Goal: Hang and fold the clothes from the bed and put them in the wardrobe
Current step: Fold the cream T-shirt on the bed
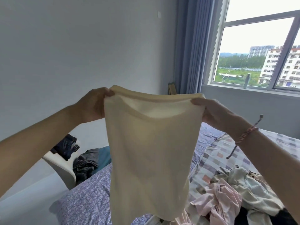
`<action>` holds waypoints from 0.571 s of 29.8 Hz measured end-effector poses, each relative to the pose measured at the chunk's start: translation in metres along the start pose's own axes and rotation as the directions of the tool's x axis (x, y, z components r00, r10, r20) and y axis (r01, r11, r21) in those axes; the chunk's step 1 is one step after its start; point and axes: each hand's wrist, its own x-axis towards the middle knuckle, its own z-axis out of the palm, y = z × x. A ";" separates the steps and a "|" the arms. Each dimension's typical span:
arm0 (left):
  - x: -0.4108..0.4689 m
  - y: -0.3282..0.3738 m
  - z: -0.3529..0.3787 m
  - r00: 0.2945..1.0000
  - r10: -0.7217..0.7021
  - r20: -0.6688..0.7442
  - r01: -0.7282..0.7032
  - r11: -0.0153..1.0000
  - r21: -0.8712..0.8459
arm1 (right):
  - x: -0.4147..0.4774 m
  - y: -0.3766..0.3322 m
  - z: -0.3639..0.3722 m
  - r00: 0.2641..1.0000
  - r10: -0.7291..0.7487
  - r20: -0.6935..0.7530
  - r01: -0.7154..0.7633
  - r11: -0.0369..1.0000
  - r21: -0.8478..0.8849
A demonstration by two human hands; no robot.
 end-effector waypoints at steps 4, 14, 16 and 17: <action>0.035 -0.002 -0.031 0.993 -0.039 0.110 0.035 0.999 0.040 | 0.031 -0.006 0.022 0.992 -0.096 0.077 0.096 0.995 0.001; 0.172 -0.065 -0.081 0.966 -0.229 -0.117 0.249 0.947 0.203 | 0.184 0.091 0.075 0.963 0.188 -0.193 -0.178 0.982 0.066; 0.186 -0.053 -0.089 0.975 -0.213 -0.066 0.222 0.949 0.224 | 0.199 0.083 0.080 0.982 0.132 -0.133 -0.119 0.988 0.100; 0.189 -0.048 -0.090 0.979 -0.203 -0.020 0.202 0.952 0.230 | 0.202 0.077 0.081 0.993 0.092 -0.080 -0.083 0.991 0.108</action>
